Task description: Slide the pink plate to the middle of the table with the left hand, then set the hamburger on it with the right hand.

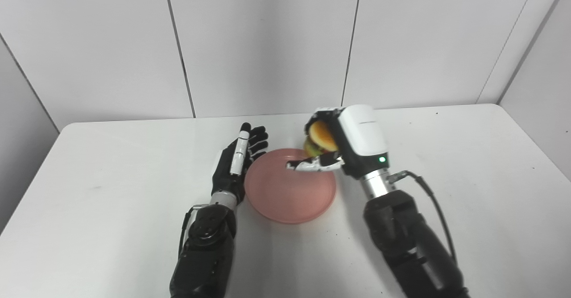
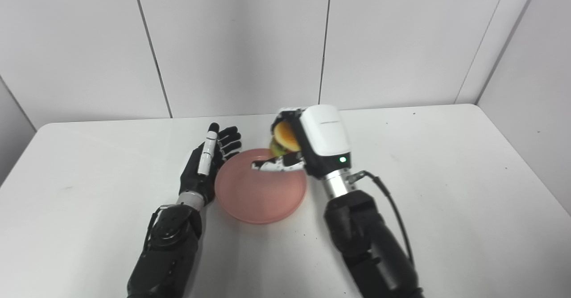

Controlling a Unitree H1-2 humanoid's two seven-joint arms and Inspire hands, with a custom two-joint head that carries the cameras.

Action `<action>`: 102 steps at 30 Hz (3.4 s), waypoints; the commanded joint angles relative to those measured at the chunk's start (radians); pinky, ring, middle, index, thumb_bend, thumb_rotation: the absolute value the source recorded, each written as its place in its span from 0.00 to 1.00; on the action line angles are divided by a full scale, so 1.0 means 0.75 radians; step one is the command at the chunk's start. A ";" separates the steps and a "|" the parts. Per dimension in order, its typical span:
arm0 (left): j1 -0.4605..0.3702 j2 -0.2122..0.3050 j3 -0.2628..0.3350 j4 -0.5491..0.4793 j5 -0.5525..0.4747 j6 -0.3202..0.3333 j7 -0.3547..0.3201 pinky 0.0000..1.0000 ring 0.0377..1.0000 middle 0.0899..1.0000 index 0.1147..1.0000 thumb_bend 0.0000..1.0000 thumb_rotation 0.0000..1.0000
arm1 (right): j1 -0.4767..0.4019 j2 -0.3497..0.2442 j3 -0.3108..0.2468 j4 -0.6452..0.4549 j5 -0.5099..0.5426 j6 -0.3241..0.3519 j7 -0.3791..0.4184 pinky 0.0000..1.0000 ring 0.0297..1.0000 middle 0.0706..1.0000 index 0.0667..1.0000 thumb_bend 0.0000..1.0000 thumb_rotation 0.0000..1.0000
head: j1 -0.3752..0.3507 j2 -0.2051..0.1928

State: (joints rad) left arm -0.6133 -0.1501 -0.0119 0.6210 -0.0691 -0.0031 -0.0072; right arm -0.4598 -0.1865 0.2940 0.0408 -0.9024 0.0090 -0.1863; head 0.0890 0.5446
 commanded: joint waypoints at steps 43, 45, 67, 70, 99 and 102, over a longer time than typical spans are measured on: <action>0.020 0.001 0.031 -0.007 -0.007 0.059 -0.009 0.66 0.72 0.71 0.65 0.63 0.90 | -0.063 -0.002 0.143 0.313 -0.029 -0.084 -0.162 0.55 0.59 0.63 0.64 0.66 0.90 | 0.011 0.019; 0.019 0.001 0.033 -0.004 -0.014 0.060 -0.014 0.66 0.71 0.70 0.65 0.64 0.90 | -0.063 -0.008 0.148 0.320 -0.024 -0.093 -0.162 0.59 0.64 0.66 0.67 0.67 0.94 | 0.011 0.020; 0.024 -0.001 0.037 -0.023 -0.027 0.060 -0.023 0.77 0.74 0.70 0.63 0.64 0.88 | -0.033 0.028 0.043 0.203 0.211 -0.176 -0.165 0.64 0.72 0.75 0.76 0.66 0.98 | 0.003 0.020; 0.027 -0.003 0.034 -0.030 -0.006 0.047 0.001 0.78 0.77 0.75 0.65 0.65 0.88 | -0.029 0.058 -0.017 0.169 0.302 -0.208 -0.182 0.64 0.73 0.77 0.77 0.66 1.00 | 0.002 0.020; 0.064 0.047 -0.016 -0.028 0.269 -0.277 0.312 0.99 1.00 1.00 0.97 0.62 0.94 | -0.033 0.181 -0.424 0.456 1.163 -0.089 0.111 0.98 0.96 0.97 0.95 0.73 1.00 | 0.001 0.031; 0.062 0.054 -0.019 -0.032 0.271 -0.267 0.307 1.00 1.00 1.00 0.97 0.62 0.94 | -0.028 0.185 -0.429 0.455 1.162 -0.082 0.104 0.97 0.96 0.96 0.95 0.72 1.00 | 0.001 0.033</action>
State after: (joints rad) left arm -0.5405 -0.1165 -0.0254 0.6103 0.1264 -0.1939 0.2179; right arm -0.4507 -0.0485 -0.0254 0.4014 -0.0286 -0.0744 -0.1118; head 0.0890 0.5676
